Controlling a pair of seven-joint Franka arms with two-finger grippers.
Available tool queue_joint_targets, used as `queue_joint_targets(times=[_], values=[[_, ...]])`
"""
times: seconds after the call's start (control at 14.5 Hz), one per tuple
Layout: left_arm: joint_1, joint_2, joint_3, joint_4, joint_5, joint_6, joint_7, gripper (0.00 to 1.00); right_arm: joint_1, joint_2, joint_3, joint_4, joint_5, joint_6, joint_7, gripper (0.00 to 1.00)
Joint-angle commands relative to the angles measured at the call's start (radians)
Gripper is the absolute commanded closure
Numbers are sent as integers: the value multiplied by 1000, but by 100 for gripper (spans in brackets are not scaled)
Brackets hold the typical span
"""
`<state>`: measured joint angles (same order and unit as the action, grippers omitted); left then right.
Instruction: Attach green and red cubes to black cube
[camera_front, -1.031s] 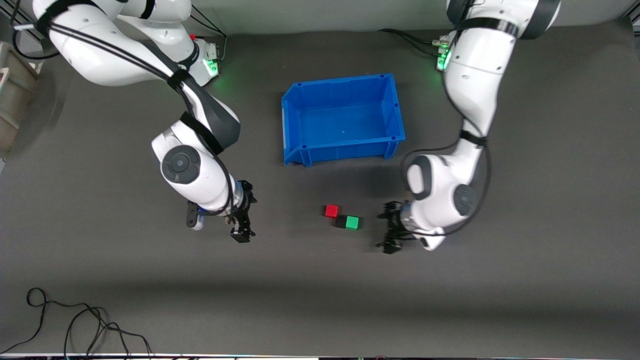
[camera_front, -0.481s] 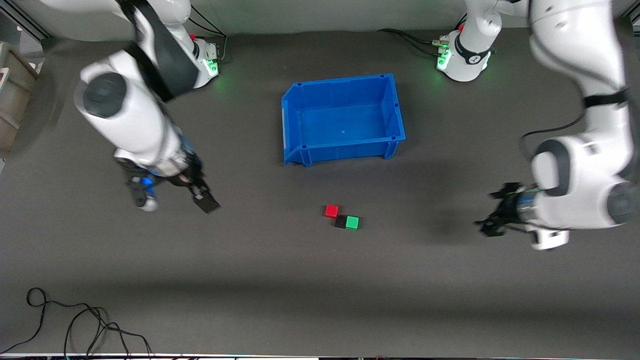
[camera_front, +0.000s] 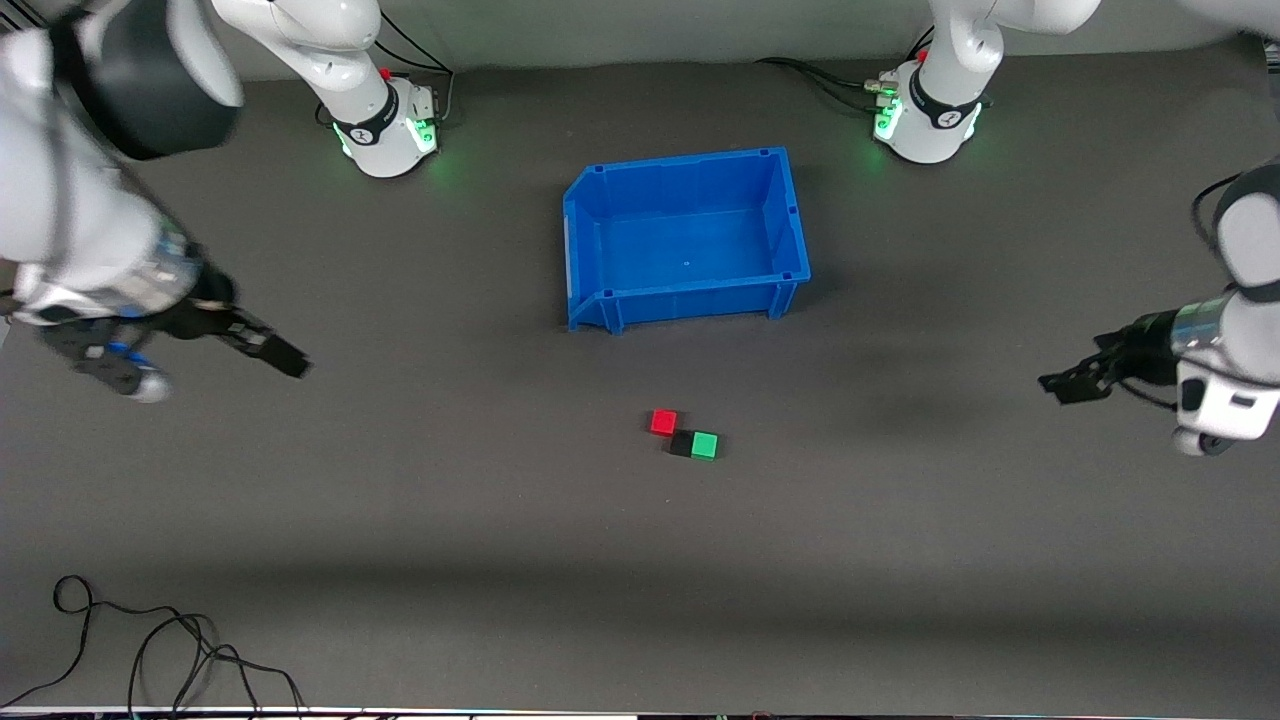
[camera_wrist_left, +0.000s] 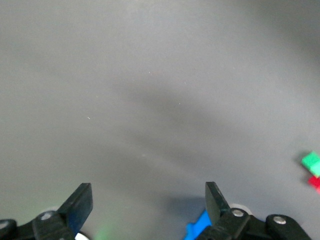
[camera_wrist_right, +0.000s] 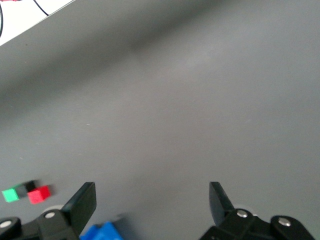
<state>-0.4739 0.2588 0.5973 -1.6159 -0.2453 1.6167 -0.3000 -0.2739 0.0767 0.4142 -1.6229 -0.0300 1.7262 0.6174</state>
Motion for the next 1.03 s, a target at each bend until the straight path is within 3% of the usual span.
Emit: queue_joint_targets(times=[0.0,0.28,0.48,0.62,0.69,0.89,0.96], values=[[-28,-82,6,-16,70,-8,248,0,5,-41,-96,26,35,-86,-221,0],[-29,-102,6,20,80,-3,366,0,44,-46,-192,116,16,-241,-425,0],[-32,-133,1,30,80,14,366,0,241,-55,-372,152,-14,-267,-427,0],[-31,-139,-22,34,106,22,360,0,251,-49,-387,152,-10,-263,-427,0],[0,-153,-66,33,121,22,357,0,251,-49,-387,152,-11,-264,-427,0],[272,-182,-374,33,161,20,346,0,252,-48,-388,169,-7,-267,-427,0],[331,-188,-448,30,187,22,343,0,252,-46,-390,163,-7,-258,-429,0]])
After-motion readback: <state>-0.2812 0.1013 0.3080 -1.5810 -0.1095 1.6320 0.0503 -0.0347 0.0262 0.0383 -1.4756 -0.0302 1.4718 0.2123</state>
